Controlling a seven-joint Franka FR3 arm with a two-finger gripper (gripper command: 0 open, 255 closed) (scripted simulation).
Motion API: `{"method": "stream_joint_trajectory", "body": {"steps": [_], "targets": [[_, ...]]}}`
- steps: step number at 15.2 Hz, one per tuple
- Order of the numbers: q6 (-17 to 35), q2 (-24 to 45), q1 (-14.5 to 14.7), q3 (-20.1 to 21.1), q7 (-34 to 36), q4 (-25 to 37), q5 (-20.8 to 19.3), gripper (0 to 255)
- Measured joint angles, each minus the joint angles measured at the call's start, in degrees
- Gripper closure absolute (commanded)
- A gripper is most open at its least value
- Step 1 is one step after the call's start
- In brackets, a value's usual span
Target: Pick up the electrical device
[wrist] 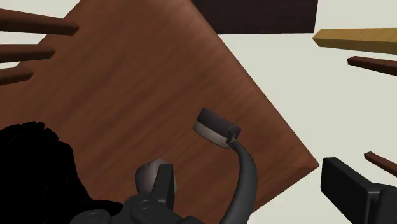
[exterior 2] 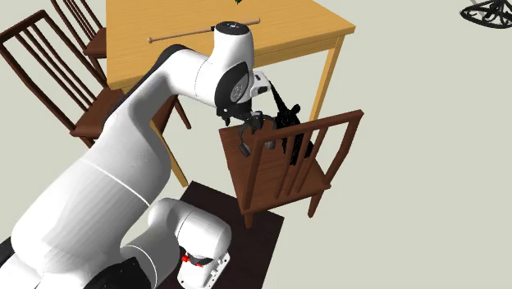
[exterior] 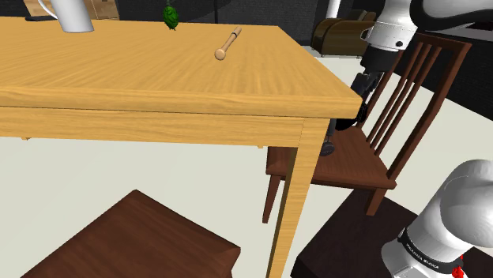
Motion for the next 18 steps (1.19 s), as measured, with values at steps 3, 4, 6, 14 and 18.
{"method": "stream_joint_trajectory", "body": {"steps": [3, 4, 6, 14, 18], "targets": [[2.3, 1.1, -3.7, 4.4, 9.7, 0.4, 0.8, 0], [3.8, 2.5, -6.5, 7.6, 18.0, 1.4, 1.2, 0], [6.2, 5.2, -12.4, 13.6, 35.0, 3.2, 1.2, 0], [12.1, 5.7, -15.1, 16.9, 44.4, -1.6, 1.4, 0], [12.7, 5.5, -15.0, 17.0, 44.5, -2.3, 1.5, 255]]}}
